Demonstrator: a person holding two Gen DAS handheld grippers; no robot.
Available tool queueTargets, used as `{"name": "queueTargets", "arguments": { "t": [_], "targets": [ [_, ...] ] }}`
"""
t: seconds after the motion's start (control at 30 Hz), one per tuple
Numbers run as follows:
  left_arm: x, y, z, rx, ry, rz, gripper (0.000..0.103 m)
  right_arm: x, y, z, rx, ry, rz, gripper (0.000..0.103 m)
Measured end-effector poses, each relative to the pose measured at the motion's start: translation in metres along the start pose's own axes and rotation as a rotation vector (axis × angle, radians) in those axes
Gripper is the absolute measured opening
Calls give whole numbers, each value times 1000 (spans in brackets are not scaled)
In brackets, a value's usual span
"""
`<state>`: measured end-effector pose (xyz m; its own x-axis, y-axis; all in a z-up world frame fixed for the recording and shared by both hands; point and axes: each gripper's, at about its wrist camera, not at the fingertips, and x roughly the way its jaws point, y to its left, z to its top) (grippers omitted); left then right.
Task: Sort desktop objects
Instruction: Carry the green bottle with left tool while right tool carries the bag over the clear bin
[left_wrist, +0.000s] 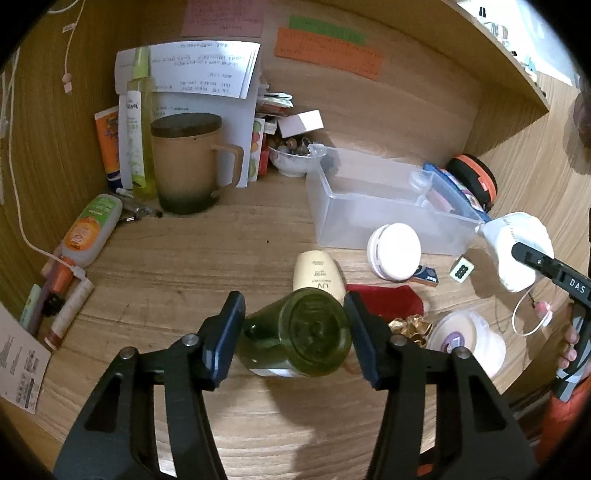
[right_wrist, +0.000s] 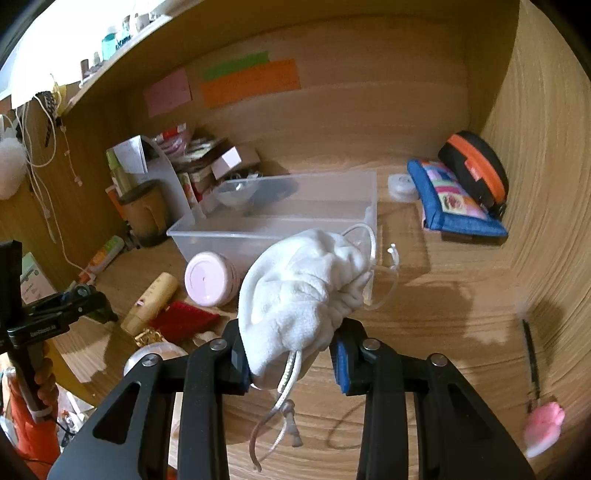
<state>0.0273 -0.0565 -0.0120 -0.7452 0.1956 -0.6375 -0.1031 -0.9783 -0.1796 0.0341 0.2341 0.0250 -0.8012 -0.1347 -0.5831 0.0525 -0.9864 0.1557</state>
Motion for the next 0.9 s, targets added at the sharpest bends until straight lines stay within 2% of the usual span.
{"name": "queueTargets", "arguments": {
  "t": [0.13,0.33,0.57,0.63,0.9],
  "targets": [
    [1,3,3,-14,-2,-1,53,-6,-1,6,-3,-20,4,30],
    [-2,6,14,-29,-10,-14,45,-10,2,15,-14,-38,16,30],
    [-1,6,27,-24,-20,8,44,-19,5,31,-38,-83,20,30],
    [-2,7,30,-33,-22,-6,44,-21,5,36,-45,-93,20,30],
    [-19,-9,61,14,-84,-22,44,-24,1,53,-59,-119,20,30]
  ]
}}
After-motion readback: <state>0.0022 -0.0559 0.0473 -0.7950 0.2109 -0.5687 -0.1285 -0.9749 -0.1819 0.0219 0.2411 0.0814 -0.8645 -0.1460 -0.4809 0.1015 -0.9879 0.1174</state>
